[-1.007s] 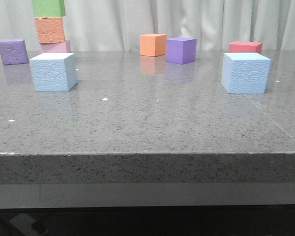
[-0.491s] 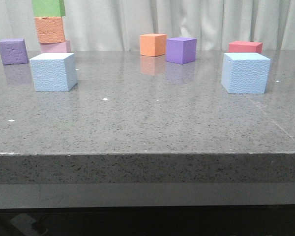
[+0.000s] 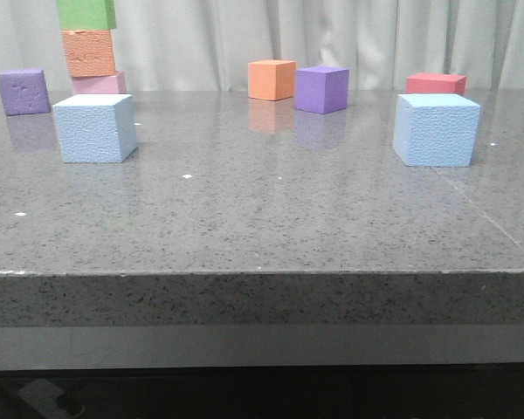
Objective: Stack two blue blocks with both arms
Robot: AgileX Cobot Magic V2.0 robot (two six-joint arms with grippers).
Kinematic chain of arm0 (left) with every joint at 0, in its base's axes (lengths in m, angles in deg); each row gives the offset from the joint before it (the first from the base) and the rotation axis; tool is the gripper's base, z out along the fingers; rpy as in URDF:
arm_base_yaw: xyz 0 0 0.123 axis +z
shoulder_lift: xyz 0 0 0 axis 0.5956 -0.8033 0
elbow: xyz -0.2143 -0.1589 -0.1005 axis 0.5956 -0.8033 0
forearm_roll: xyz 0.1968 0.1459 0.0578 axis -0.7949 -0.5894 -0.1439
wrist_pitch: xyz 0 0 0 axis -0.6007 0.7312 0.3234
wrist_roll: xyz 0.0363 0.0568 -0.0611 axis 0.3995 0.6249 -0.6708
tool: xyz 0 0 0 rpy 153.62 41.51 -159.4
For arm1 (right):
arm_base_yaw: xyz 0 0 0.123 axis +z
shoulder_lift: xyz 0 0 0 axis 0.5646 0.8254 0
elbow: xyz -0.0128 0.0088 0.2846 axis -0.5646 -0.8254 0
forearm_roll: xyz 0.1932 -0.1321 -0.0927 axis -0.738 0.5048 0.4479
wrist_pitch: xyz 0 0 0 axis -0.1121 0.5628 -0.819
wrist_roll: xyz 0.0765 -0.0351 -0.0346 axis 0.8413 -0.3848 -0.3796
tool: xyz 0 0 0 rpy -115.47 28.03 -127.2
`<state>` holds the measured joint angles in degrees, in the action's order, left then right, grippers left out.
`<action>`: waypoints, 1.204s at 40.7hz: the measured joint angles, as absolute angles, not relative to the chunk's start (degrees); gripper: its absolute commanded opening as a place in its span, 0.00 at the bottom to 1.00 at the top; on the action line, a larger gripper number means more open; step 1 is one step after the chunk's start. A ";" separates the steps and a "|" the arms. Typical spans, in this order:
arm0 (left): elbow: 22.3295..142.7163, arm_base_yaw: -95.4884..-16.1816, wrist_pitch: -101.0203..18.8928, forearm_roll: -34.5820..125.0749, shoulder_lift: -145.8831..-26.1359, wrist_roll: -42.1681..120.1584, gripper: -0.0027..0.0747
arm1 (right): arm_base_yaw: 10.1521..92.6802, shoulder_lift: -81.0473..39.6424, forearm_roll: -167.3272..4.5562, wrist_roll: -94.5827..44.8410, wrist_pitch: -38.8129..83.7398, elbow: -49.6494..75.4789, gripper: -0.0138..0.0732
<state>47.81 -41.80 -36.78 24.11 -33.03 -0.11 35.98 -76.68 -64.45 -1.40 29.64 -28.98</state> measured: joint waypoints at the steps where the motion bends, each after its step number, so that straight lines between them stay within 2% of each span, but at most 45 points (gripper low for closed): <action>1: 48.98 -41.80 -35.70 23.95 -34.25 -0.11 0.01 | 35.98 -75.67 -64.20 -1.51 30.94 -27.19 0.02; 8: 56.44 -41.80 -27.72 23.63 -41.86 -0.11 0.01 | 35.98 -68.95 -63.88 -1.51 37.42 -20.55 0.02; 14: 57.38 -41.80 -27.42 24.00 -45.67 -0.11 0.01 | 35.98 -64.99 -63.88 -1.63 38.16 -19.64 0.02; 35: 57.38 -41.80 -27.25 24.13 -47.25 -0.11 0.01 | 35.98 -63.82 -63.88 -1.63 38.63 -19.64 0.02; 37: 57.38 -41.80 -27.16 24.13 -47.25 -0.11 0.01 | 35.98 -63.82 -63.88 -1.63 38.63 -19.64 0.04; 39: 57.38 -41.80 -27.16 24.13 -47.25 -0.11 0.02 | 35.98 -63.82 -63.88 -1.63 38.63 -19.64 0.10; 40: 57.38 -41.80 -27.16 24.13 -47.25 -0.11 0.03 | 35.98 -63.82 -63.88 -1.63 38.63 -19.64 0.15; 42: 57.38 -41.80 -27.16 24.13 -47.25 -0.11 0.10 | 35.98 -63.82 -63.88 -1.63 38.63 -19.64 0.29; 44: 57.38 -41.80 -27.16 24.13 -47.25 -0.37 0.22 | 35.98 -63.82 -63.88 -1.63 38.63 -19.64 0.44; 47: 57.38 -41.80 -27.53 24.13 -47.25 -0.80 0.53 | 35.98 -63.78 -63.74 -1.63 38.63 -19.64 0.65; 49: 57.38 -41.80 -28.01 24.13 -47.25 -0.80 0.69 | 35.98 -63.78 -63.71 -1.63 38.63 -19.64 0.73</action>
<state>57.38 -41.80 -28.01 24.13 -47.25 -0.80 35.98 -63.78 -63.71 -1.63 38.63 -19.64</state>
